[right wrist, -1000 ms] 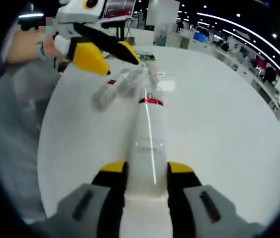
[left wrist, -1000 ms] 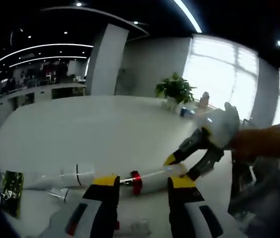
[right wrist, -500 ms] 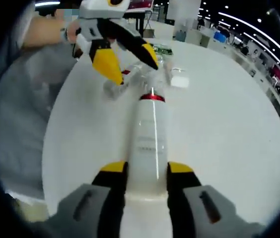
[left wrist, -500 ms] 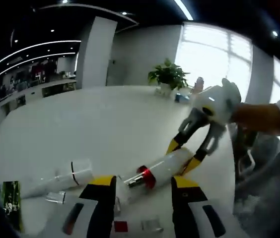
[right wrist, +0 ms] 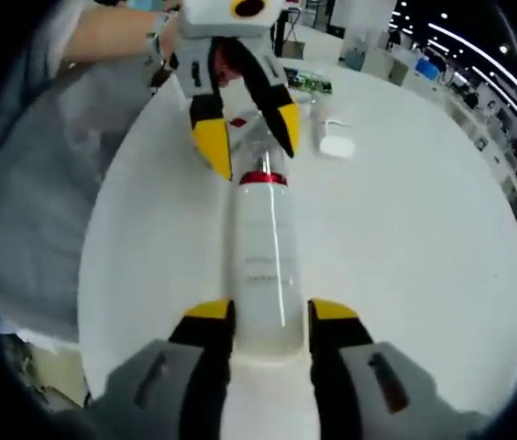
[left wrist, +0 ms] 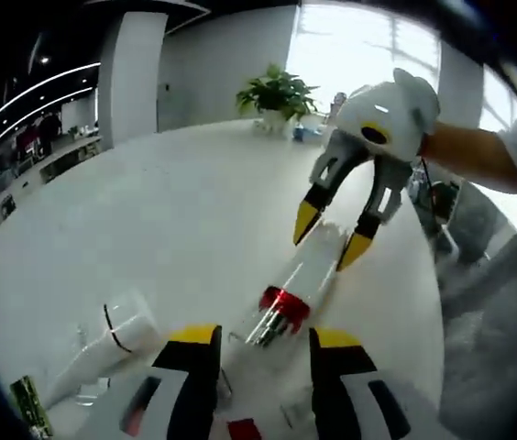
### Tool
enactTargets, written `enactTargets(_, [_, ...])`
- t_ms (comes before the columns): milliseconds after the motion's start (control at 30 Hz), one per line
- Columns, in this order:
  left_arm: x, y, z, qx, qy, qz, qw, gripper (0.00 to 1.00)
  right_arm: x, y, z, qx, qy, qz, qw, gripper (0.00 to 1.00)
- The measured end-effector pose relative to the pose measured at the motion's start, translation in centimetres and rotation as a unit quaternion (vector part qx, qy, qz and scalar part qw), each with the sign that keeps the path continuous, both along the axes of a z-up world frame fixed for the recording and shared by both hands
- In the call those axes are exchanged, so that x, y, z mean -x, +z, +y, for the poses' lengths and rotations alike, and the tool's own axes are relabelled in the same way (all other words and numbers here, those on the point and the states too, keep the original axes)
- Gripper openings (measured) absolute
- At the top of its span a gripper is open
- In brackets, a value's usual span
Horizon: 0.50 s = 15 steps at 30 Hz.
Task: Arrange the skincare products in the storage area until every visible bottle or jar stands upright without overlapping.
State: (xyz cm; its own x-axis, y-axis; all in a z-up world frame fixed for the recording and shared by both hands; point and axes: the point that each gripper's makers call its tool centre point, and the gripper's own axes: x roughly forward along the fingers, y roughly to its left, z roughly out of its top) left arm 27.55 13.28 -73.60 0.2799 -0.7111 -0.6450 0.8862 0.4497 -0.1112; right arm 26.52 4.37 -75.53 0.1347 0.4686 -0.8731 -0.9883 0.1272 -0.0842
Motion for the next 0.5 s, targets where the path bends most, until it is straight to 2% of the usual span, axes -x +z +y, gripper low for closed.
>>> enactTargets(133, [0.3, -0.6, -0.1, -0.03, -0.034, -0.004, 0.999, 0.38, 0.2, -0.7, 0.0, 0.028, 0.02, -0.006, 0.9994, 0.32])
enactTargets(167, [0.3, -0.8, -0.1, -0.037, -0.038, -0.006, 0.9986, 0.37, 0.2, -0.5, 0.5, 0.018, 0.019, -0.005, 0.9996, 0.32])
enactTargets(267, [0.3, -1.4, -0.4, -0.053, -0.05, -0.018, 0.9972, 0.34, 0.0, -0.7, 1.3, 0.029, 0.032, -0.016, 0.9989, 0.32])
enactTargets(367, [1.2, -2.7, -0.8, -0.063, -0.069, -0.005, 0.9957, 0.33, -0.3, -0.7, 2.1, 0.038, 0.041, -0.021, 0.9982, 0.33])
enactTargets(400, [1.7, -2.5, -1.1, -0.057, -0.083, -0.011, 0.9949, 0.33, -0.4, -0.7, 2.2, 0.042, 0.042, -0.021, 0.998, 0.33])
enactTargets(433, [1.9, -1.5, -1.4, -0.055, -0.086, -0.026, 0.9944, 0.32, -0.4, -0.7, 2.2, 0.049, 0.05, -0.022, 0.9973, 0.33])
enactTargets(467, [2.1, -1.2, -1.5, -0.054, -0.082, -0.019, 0.995, 0.32, -0.4, -0.7, 2.3, 0.054, 0.056, -0.022, 0.9967, 0.33])
enactTargets(500, [1.9, -1.7, -1.4, -0.057, -0.087, -0.021, 0.9943, 0.32, -0.4, -0.7, 2.3, 0.058, 0.058, -0.021, 0.9964, 0.33])
